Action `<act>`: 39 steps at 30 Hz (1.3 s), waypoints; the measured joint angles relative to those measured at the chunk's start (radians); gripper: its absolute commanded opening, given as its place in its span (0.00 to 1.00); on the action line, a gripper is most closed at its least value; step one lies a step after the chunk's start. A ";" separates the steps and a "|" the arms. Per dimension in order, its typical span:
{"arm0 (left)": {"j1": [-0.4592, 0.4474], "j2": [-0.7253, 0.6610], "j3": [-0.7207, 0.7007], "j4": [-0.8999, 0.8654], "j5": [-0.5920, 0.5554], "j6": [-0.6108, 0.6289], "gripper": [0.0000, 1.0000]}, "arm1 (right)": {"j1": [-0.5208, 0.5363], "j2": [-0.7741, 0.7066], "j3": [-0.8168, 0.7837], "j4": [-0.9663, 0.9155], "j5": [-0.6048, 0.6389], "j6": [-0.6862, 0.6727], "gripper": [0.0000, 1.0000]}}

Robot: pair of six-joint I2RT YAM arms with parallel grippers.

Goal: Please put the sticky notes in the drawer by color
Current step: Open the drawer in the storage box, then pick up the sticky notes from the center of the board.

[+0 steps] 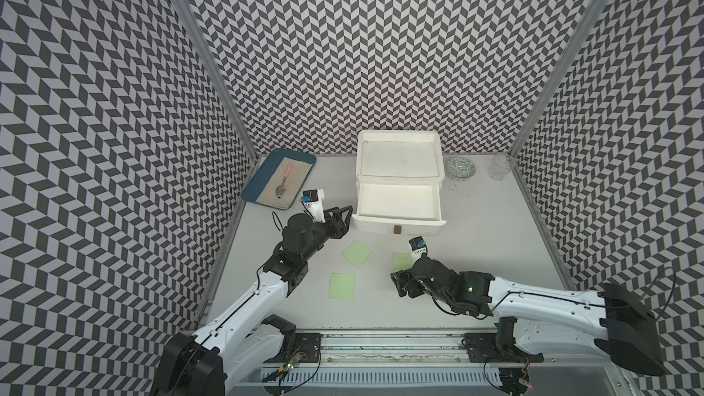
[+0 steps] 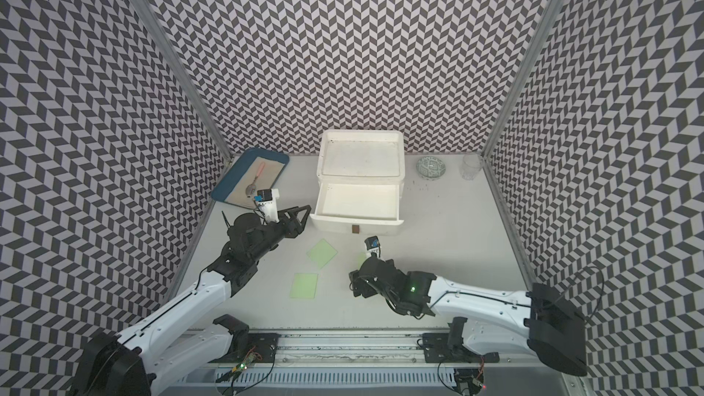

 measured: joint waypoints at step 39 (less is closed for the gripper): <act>0.021 -0.065 -0.073 -0.006 -0.016 -0.019 0.65 | 0.005 0.332 0.006 0.127 0.172 0.116 0.67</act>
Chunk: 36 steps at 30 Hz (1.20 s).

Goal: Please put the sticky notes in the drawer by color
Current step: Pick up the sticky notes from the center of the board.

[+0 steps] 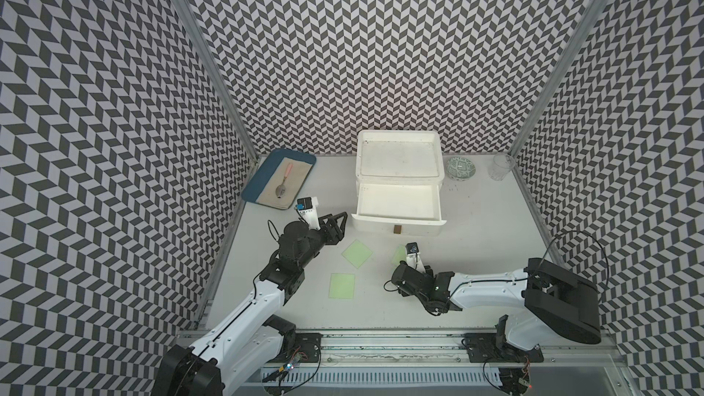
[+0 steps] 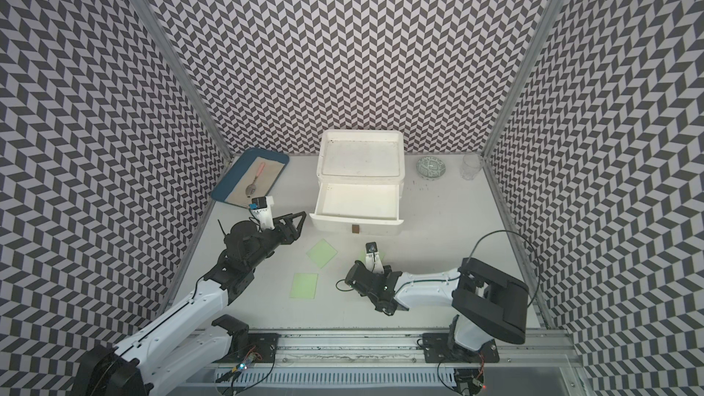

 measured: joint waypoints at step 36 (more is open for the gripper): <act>0.000 -0.005 -0.017 0.017 0.019 0.000 0.65 | -0.190 0.073 0.027 0.305 0.015 -0.225 0.79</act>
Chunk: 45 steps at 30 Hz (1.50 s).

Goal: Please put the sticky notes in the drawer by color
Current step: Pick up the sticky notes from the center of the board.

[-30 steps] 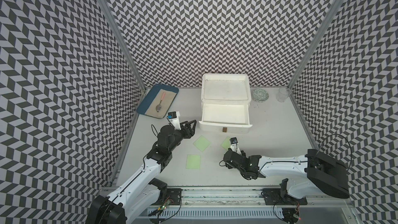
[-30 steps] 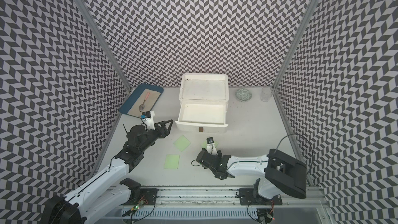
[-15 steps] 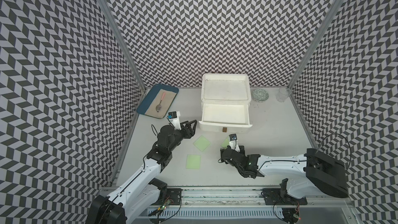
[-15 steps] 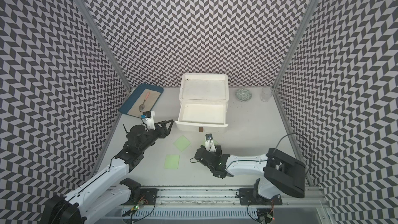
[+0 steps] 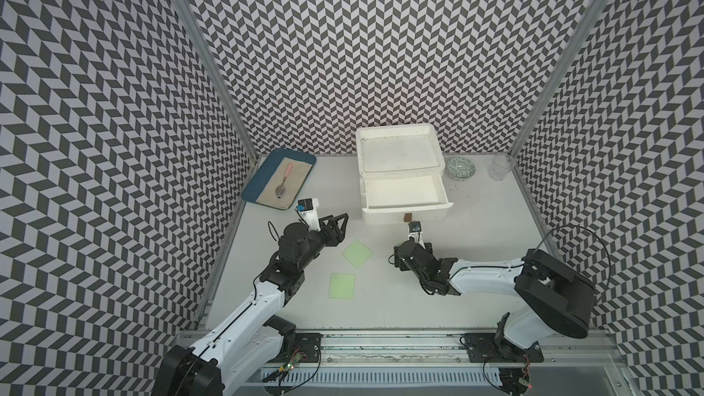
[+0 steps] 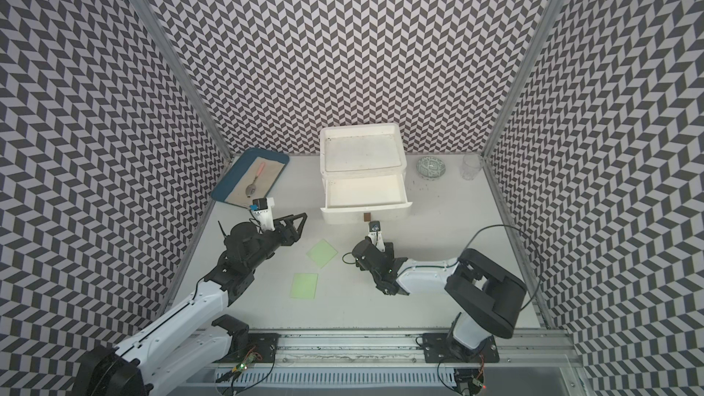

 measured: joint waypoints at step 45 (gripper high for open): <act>0.000 -0.016 0.000 0.000 -0.001 0.003 0.65 | 0.202 -0.035 0.006 -0.211 -0.195 -0.097 0.99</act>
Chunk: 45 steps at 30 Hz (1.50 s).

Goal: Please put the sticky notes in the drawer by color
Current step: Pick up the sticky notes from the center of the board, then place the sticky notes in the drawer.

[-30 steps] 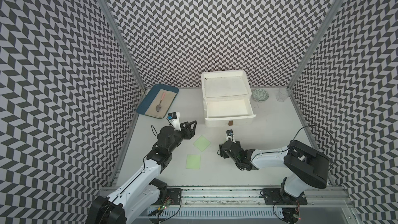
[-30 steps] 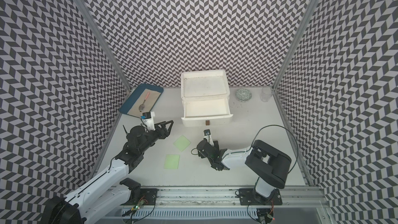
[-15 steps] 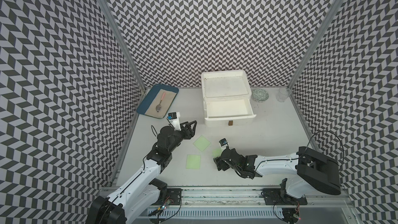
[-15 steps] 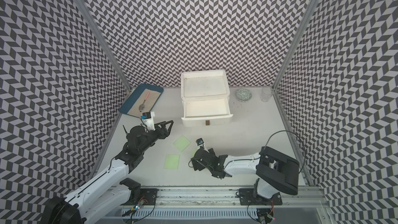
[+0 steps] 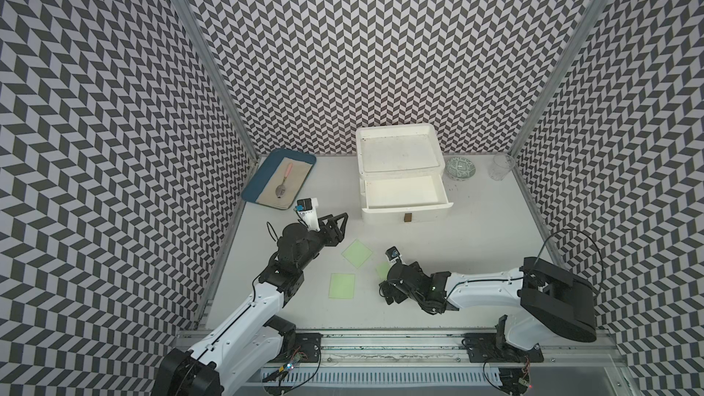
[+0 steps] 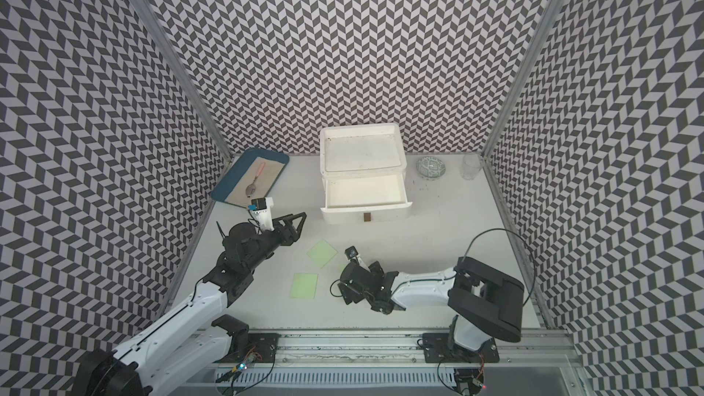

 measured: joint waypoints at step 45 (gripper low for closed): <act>0.005 0.124 0.000 0.002 -0.002 0.012 0.65 | -0.389 -0.335 0.394 -0.117 0.060 -0.129 0.66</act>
